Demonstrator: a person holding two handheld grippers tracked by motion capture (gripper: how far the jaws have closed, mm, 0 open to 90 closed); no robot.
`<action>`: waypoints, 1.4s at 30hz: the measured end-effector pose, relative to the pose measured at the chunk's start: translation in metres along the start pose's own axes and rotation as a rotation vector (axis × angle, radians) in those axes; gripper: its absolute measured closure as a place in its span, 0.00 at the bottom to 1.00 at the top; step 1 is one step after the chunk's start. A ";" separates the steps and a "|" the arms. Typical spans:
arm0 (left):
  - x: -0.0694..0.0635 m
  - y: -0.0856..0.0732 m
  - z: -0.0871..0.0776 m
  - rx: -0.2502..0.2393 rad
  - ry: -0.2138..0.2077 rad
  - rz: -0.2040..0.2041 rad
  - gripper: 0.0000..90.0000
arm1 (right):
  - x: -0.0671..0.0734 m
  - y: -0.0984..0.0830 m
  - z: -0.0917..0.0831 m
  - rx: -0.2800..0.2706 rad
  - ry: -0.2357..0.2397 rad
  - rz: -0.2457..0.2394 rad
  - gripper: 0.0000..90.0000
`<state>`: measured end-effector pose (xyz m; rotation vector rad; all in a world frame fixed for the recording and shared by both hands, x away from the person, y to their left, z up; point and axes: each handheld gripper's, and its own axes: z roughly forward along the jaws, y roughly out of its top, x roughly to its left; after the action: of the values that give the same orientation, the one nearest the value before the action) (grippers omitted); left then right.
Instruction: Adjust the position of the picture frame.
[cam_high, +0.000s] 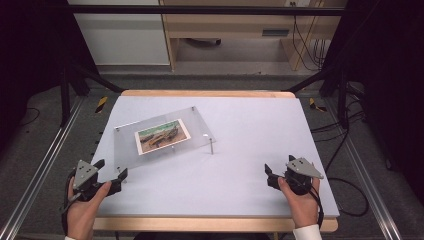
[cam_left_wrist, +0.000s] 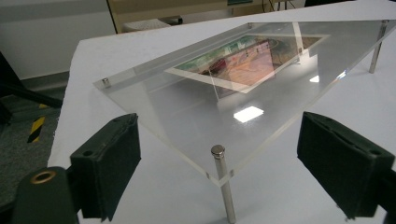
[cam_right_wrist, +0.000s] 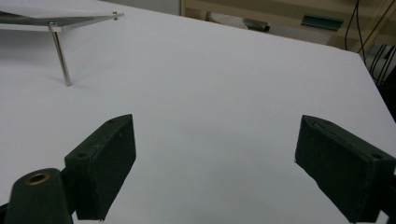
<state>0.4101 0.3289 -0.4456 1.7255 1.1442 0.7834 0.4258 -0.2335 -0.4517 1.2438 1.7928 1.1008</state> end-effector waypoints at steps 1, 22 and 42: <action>0.001 0.000 0.000 0.011 -0.008 -0.007 0.15 | 0.000 0.000 0.000 -0.002 0.004 0.005 0.14; 0.004 -0.013 0.008 0.156 -0.090 -0.094 0.15 | 0.006 0.001 -0.001 -0.018 0.036 -0.005 0.22; 0.010 -0.024 0.026 0.115 -0.103 -0.240 0.72 | 0.008 0.000 0.001 -0.013 0.056 0.001 0.26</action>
<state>0.4272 0.3338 -0.4771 1.6623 1.3166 0.4856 0.4246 -0.2259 -0.4525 1.2176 1.8242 1.1566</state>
